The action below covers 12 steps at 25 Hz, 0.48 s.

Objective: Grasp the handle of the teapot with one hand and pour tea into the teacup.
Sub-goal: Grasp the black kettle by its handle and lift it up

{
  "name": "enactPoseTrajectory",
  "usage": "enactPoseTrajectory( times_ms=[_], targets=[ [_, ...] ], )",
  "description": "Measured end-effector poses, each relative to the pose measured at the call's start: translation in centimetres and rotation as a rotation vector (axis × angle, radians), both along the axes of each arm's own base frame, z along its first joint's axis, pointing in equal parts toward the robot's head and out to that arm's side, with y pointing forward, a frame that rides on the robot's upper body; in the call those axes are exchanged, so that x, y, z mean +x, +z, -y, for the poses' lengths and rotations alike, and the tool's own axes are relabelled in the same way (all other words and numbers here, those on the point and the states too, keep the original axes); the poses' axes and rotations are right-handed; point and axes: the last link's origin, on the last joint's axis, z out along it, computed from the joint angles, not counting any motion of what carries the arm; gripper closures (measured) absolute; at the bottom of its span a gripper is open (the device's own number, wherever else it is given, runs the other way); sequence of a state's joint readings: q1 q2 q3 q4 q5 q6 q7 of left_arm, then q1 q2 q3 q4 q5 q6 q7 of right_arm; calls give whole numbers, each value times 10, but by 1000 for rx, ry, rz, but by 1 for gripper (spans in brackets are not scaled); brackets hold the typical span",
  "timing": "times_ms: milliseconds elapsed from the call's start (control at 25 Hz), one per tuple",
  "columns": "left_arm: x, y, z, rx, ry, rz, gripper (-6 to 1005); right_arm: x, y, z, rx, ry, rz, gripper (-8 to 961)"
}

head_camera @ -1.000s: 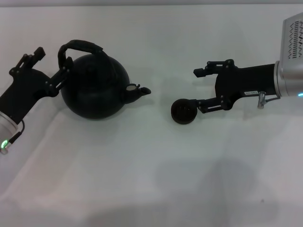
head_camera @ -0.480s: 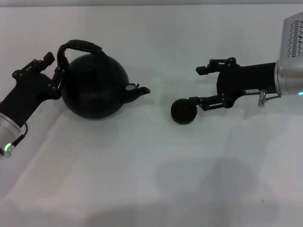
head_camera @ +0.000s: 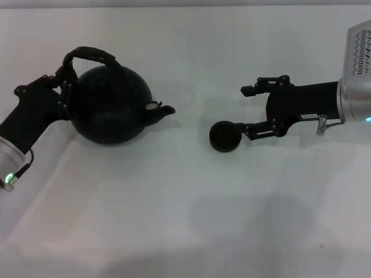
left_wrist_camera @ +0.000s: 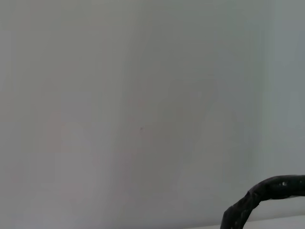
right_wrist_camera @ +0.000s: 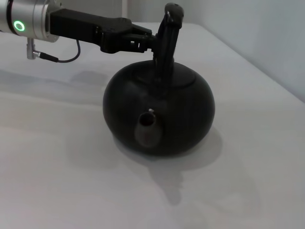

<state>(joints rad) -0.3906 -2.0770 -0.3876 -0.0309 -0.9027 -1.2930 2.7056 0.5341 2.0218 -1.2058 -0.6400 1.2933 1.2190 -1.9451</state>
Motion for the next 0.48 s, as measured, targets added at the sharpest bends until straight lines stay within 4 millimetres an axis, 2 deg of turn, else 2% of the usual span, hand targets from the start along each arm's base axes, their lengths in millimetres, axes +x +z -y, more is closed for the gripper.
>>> enactPoseTrajectory(
  times_ms=[80, 480],
  targets=[
    [-1, 0, -1, -1, 12, 9, 882, 2, -1, 2, -4, -6, 0, 94],
    [1, 4, -13, -7, 19, 11, 897, 12, -2, 11, 27, -16, -42, 94]
  ],
)
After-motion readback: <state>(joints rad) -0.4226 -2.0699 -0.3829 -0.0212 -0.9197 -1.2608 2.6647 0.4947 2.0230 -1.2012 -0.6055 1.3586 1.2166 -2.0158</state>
